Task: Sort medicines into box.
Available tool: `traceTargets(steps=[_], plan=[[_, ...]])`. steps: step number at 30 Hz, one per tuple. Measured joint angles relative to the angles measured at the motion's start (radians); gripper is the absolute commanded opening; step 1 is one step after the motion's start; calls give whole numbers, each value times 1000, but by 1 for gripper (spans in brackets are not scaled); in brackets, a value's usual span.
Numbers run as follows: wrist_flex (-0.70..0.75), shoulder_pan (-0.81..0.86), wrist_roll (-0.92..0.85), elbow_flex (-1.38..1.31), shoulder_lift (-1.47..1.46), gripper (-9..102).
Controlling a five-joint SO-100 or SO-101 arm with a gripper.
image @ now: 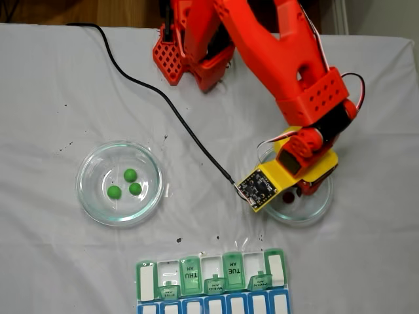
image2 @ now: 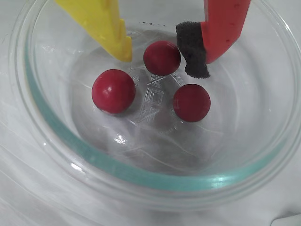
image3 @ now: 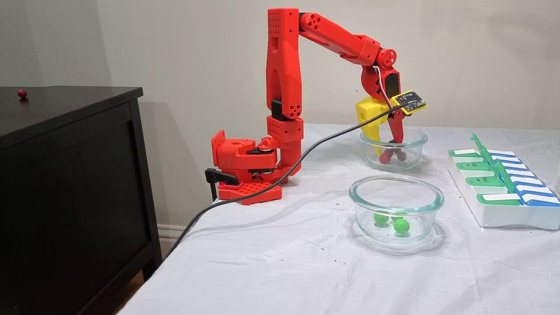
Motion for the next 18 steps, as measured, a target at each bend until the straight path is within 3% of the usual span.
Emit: traceTargets(steps=[18], plan=[[-15,-18,5,15,0,0]])
